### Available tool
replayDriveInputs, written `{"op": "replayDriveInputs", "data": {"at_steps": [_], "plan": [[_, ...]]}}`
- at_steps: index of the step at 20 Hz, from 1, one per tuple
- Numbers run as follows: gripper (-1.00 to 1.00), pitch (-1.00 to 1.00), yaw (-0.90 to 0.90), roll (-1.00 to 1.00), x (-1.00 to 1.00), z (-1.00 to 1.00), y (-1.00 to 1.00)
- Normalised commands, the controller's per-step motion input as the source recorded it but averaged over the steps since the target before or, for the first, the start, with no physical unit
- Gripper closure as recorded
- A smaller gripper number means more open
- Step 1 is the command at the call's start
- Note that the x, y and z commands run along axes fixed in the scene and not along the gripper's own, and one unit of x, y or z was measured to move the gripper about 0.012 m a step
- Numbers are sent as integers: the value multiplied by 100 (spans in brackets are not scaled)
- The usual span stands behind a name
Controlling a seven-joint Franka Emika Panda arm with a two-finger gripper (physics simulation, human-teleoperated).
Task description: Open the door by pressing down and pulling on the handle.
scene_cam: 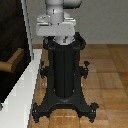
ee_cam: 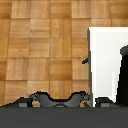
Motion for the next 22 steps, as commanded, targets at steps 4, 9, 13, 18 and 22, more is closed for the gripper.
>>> {"op": "replayDriveInputs", "data": {"at_steps": [4, 9, 13, 18, 22], "plan": [[-100, 0, 0, 0, 0, 0, -100], [-100, 0, 0, 0, 0, 0, -80], [-100, 0, 0, 0, 0, 0, -75], [-100, 0, 0, 0, 0, 0, -60], [-100, 0, 0, 0, 0, 0, 0]]}}
